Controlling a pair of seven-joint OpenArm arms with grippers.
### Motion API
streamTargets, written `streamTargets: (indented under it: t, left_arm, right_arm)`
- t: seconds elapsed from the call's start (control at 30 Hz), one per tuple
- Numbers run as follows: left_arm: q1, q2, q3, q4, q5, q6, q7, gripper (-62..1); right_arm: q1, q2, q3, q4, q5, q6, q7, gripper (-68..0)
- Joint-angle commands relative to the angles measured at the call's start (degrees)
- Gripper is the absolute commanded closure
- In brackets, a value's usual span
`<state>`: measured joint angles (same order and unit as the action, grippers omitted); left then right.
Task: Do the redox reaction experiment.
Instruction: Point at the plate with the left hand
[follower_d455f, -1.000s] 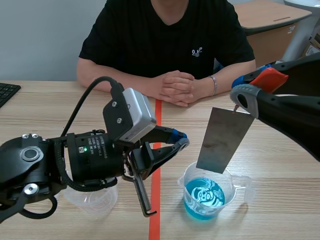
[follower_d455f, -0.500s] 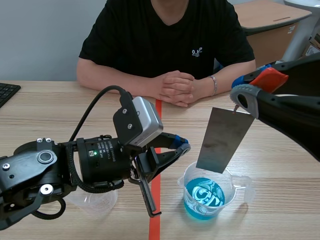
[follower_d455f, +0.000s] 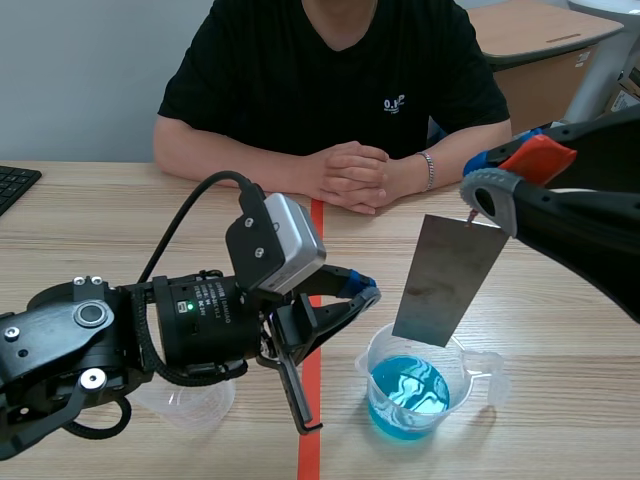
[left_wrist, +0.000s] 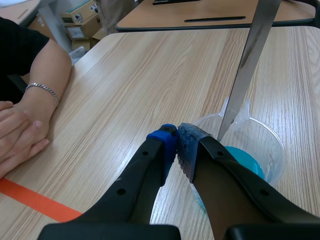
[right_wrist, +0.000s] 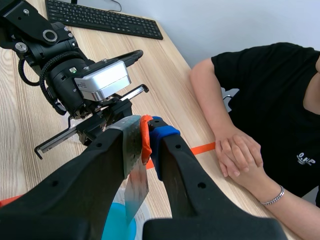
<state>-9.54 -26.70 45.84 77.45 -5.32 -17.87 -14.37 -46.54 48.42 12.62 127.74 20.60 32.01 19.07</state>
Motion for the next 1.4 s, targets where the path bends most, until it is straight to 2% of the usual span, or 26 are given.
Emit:
streamTargets:
  t: [0.0, 0.53, 0.83, 1.17, 1.23, 1.37]
  left_arm:
    - [-0.48, 0.31, 0.44, 1.18, -0.35, 0.07, -0.79, -4.2]
    - [-0.48, 0.11, 0.44, 1.18, -0.37, 0.09, -0.79, -4.2]
    - [-0.5, -2.69, 0.39, 1.25, -0.37, 0.11, -0.96, -4.2]
    - [-0.48, -12.17, 0.17, 5.92, -1.73, 0.11, -1.2, -4.2]
    - [-0.46, -14.91, -0.15, 7.04, -3.54, 0.11, -1.18, -4.2]
    - [-0.13, -21.62, -1.25, 9.64, -9.4, 0.11, -1.18, -4.2]
  right_arm:
    - [0.5, 0.61, -0.09, 0.26, 0.87, -0.22, 1.05, -1.5]
    - [0.5, 0.61, -0.09, 0.26, 0.87, -0.22, 1.05, -1.5]
    - [0.5, 0.61, -0.09, 0.26, 0.87, -0.22, 1.05, -1.5]
    - [0.5, 0.61, -0.09, 0.26, 0.87, -0.22, 1.05, -1.5]
    - [0.5, 0.61, -0.09, 0.26, 0.87, -0.22, 1.05, -1.5]
    - [0.5, 0.61, -0.09, 0.26, 0.87, -0.22, 1.05, -1.5]
